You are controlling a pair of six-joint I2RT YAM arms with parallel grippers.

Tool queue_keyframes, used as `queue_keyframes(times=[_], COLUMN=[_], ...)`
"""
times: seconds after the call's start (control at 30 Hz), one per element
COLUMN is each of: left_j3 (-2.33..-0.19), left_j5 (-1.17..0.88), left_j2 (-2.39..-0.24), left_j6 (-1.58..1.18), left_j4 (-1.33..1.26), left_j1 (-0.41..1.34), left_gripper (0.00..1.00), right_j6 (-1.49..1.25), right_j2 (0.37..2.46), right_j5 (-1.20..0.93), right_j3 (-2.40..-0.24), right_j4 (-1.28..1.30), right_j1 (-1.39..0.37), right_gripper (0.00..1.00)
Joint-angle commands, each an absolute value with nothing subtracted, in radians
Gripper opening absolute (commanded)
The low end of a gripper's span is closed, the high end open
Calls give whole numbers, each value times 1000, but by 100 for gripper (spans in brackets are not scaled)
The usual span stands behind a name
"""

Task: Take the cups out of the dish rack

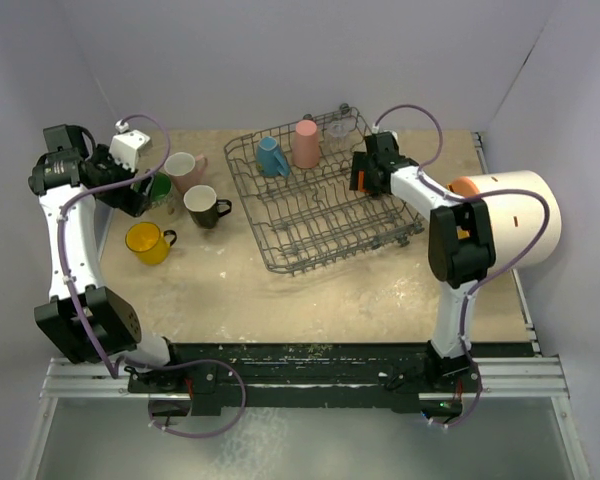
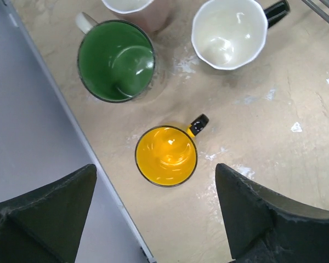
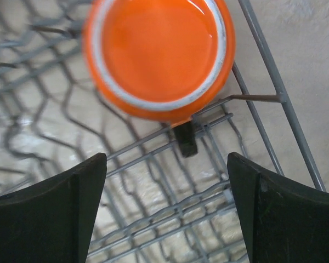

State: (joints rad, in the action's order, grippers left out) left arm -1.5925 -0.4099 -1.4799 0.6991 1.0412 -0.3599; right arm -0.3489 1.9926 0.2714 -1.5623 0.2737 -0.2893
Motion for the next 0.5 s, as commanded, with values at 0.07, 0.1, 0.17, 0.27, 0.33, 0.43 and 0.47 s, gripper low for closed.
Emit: queue_keyframes(times=[0.07, 0.1, 0.17, 0.27, 0.33, 0.43, 0.47], left_j3=[-1555, -1554, -1557, -1564, -1567, -1573, -1577], left_j5=[-496, -502, -516, -537, -543, -535, -533], left_j2=[-1427, -1427, -1428, -1430, -1434, -1443, -1447], left_j6=[722, 722, 717, 706, 705, 710, 711], left_j4=[1065, 1067, 1066, 1069, 1069, 1075, 1077], left_j1=[-368, -368, -368, -368, -368, -368, -368], left_gripper=[92, 93, 92, 92, 92, 91, 91], right_j6=[-270, -265, -252, -234, -224, -210, -209], right_j2=[2048, 2051, 2056, 2068, 2078, 2090, 2091], right_j5=[269, 265, 253, 233, 223, 220, 222], right_j3=[-1599, -1599, -1598, -1600, -1597, -1578, -1573], right_j4=[220, 211, 200, 156, 139, 108, 103], right_j1=[-251, -251, -252, -252, -252, -252, -252], right_gripper=[91, 91, 89, 88, 86, 80, 79])
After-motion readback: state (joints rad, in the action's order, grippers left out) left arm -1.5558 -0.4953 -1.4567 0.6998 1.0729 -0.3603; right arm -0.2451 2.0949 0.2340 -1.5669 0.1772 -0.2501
